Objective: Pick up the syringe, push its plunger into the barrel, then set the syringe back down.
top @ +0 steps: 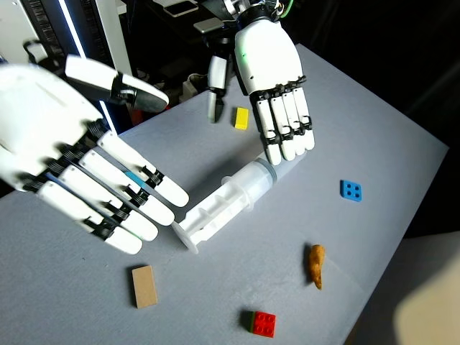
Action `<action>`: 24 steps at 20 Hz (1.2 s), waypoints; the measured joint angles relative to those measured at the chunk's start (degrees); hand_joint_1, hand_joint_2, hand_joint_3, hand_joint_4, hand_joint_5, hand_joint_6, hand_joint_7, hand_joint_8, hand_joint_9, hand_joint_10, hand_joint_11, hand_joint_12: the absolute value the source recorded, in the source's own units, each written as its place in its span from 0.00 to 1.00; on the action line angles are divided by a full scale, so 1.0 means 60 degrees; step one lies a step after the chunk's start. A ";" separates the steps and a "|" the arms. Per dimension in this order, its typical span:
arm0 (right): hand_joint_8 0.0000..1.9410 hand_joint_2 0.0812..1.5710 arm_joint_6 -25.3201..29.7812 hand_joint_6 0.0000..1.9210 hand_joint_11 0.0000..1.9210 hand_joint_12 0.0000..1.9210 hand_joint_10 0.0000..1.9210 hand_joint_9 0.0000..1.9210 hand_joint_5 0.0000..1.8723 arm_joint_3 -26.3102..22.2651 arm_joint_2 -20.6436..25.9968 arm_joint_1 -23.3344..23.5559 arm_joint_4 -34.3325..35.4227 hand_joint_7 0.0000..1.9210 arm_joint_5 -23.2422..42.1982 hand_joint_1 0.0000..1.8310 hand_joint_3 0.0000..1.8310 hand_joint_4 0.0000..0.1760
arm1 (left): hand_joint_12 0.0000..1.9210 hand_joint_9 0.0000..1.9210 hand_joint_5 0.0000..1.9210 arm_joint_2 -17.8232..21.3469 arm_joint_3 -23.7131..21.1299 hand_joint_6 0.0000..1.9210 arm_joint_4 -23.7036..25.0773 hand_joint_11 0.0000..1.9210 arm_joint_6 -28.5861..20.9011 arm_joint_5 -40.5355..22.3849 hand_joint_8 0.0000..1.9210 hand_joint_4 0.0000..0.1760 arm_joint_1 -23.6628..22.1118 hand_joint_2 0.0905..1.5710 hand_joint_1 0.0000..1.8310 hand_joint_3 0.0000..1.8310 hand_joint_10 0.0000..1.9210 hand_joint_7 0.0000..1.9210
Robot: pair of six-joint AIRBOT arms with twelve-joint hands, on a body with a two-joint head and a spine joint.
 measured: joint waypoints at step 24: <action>0.00 0.60 0.1982 0.00 0.00 0.20 0.00 0.04 0.03 0.0142 -0.0546 -0.1770 -0.2437 0.04 0.1548 0.08 0.00 0.00 | 0.00 0.00 0.01 -0.1854 0.1643 0.00 0.0455 0.00 -0.2211 -0.0798 0.00 0.00 0.1643 0.72 0.39 0.00 0.00 0.00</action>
